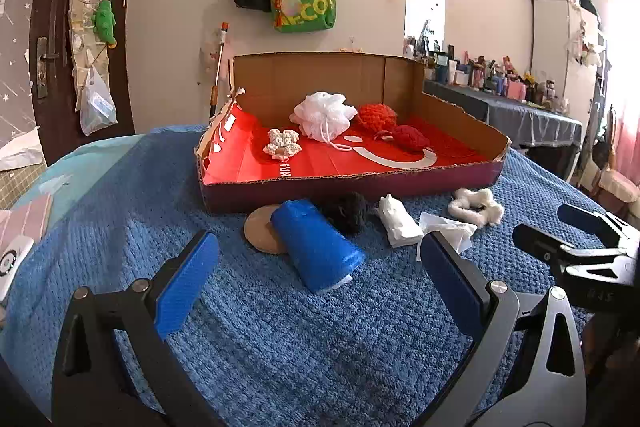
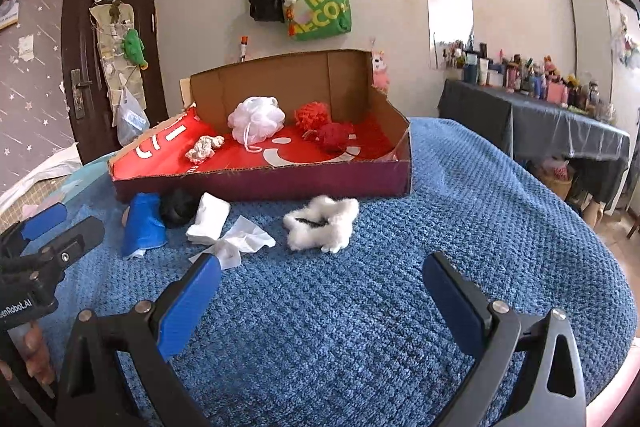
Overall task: Organize soft objects
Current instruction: 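Grasp the blue roll with the left tool while the right tool grasps the white fluffy star, then carry the blue roll and white fluffy star into the box with both tools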
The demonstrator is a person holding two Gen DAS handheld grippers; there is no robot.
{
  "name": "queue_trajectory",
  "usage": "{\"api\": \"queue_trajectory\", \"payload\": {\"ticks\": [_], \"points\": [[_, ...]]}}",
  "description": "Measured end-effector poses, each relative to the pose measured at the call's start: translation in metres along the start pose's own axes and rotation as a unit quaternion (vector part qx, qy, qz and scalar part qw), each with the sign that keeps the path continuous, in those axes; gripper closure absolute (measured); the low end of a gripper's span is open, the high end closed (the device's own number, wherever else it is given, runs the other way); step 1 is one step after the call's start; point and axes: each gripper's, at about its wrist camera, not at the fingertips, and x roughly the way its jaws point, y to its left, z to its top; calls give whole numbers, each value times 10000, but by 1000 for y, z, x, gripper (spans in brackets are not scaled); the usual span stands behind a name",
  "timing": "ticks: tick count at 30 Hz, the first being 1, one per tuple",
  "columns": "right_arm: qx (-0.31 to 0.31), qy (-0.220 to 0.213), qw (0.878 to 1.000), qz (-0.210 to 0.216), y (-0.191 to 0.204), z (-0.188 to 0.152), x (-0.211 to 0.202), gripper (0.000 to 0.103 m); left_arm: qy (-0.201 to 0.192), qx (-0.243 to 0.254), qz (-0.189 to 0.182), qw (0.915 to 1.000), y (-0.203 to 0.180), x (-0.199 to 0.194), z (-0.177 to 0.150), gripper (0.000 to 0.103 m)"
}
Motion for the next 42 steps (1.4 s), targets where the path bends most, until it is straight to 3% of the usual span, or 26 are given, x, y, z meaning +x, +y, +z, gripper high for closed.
{"api": "queue_trajectory", "payload": {"ticks": [11, 22, 27, 32, 36, 39, 41, 42], "points": [[26, 833, 9963, 210, -22, 28, 33, 0, 716, 179, 19, 9973, 1, 28, 17, 0], [-82, 1548, 9874, 308, -28, 46, 73, 0, 1445, 336, 133, 9888, 2, 66, 20, 0], [-395, 1737, 9838, 197, -20, 49, 86, 1, 1728, 252, 54, 9846, 4, 81, 18, 14], [-613, 1919, 9794, 117, -12, 46, 99, 10, 1922, 197, -85, 9811, 4, 90, 14, 25], [-670, 1986, 9777, 149, -10, 43, 103, 21, 1939, 151, -187, 9807, 5, 91, 14, 39], [-774, 1924, 9780, 219, -5, 42, 100, 36, 1880, 44, -208, 9819, 8, 88, 14, 49], [-863, 1859, 9784, 268, -1, 41, 98, 53, 1854, -14, -218, 9824, 10, 85, 15, 53], [-896, 1833, 9786, 273, 0, 41, 97, 54, 1845, -50, -212, 9826, 11, 85, 15, 55]]}}
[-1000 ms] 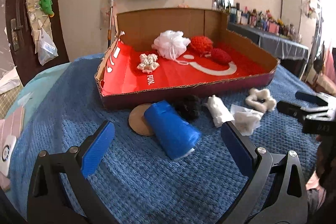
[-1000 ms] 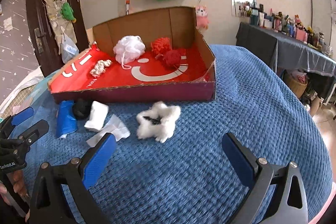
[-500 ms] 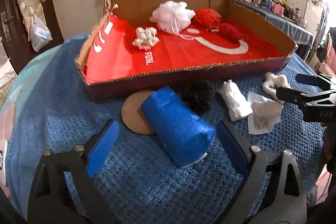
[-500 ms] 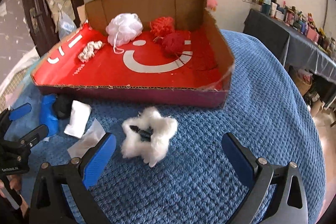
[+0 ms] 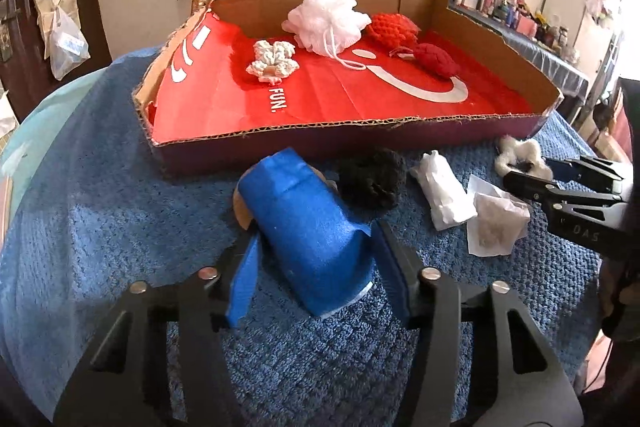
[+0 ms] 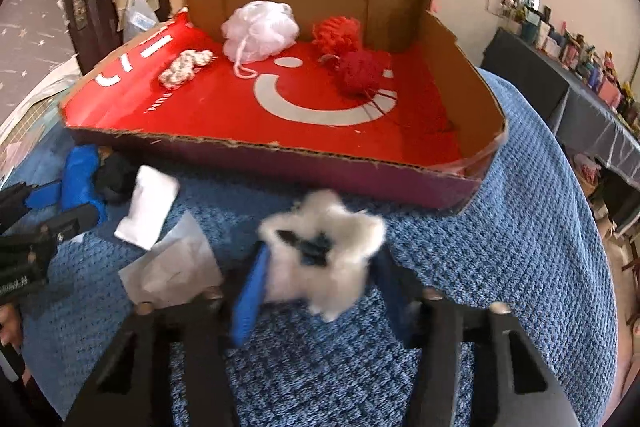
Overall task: Organize soft objects
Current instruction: 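Carry the blue roll and white fluffy star into the box with both tools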
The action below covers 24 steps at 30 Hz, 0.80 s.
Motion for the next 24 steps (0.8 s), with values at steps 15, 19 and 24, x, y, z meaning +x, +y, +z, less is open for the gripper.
{"api": "queue_trajectory", "payload": {"ticks": [15, 19, 24], "points": [[90, -357, 9993, 15, -3, -4, -16, 60, -166, -30, -325, 9993, 2, -22, -3, 77], [153, -467, 9988, 43, -3, -4, -25, 60, -250, 13, -398, 9989, 2, -31, -1, 81], [273, -560, 9980, 109, -6, -4, -34, 60, -302, 50, -495, 9983, 0, -35, -1, 86]]}}
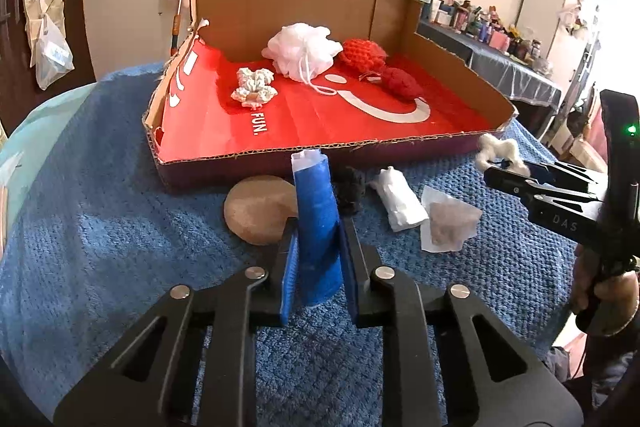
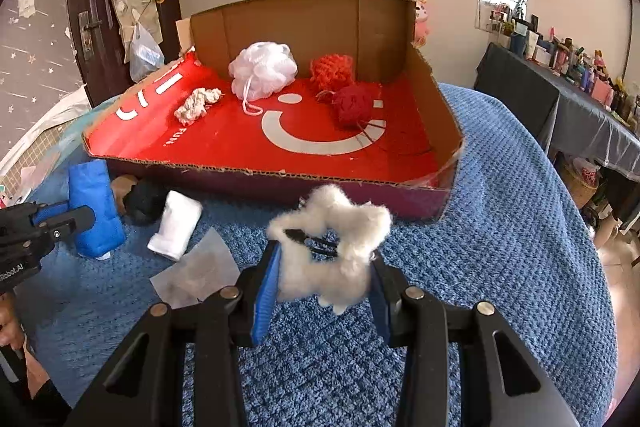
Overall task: Organize soft objects
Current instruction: 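Carry the blue roll and white fluffy star into the box with both tools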
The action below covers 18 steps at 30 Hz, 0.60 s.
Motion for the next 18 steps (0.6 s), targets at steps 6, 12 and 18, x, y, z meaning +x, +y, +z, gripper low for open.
{"api": "queue_trajectory", "payload": {"ticks": [6, 12, 18], "points": [[3, -56, 10000, -2, 2, -2, -7, 60, -70, 48, -108, 9999, -3, -6, 0, 90], [42, -121, 9999, 0, 3, -4, -14, 60, -171, 89, -147, 9997, -4, -13, 1, 90], [53, -190, 9998, 24, 5, -3, -21, 60, -261, 116, -183, 9994, -5, -21, 0, 90]]}}
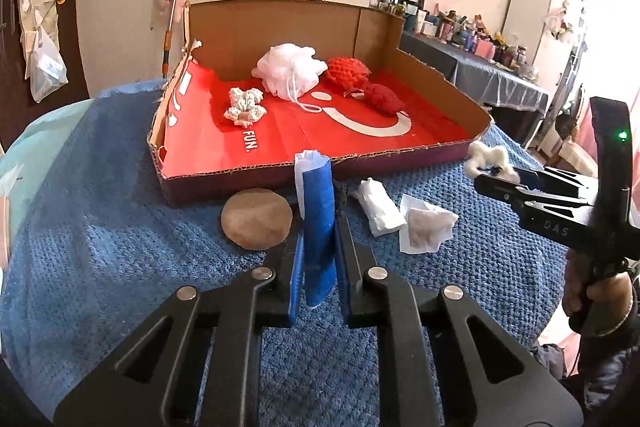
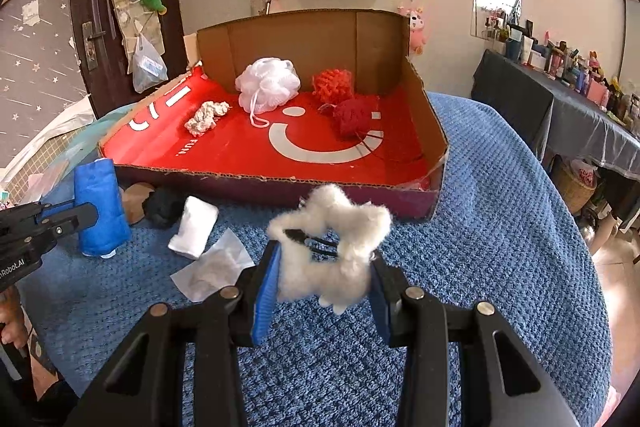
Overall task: Organize soft objects
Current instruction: 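Carry the blue roll and white fluffy star into the box with both tools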
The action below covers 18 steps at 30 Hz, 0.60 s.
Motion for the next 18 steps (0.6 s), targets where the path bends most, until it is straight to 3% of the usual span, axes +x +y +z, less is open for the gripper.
{"api": "queue_trajectory", "payload": {"ticks": [18], "points": [[-9, -102, 9999, 105, 6, 6, -10, 60, -163, 56, -218, 9996, -3, -12, 12, 90]]}}
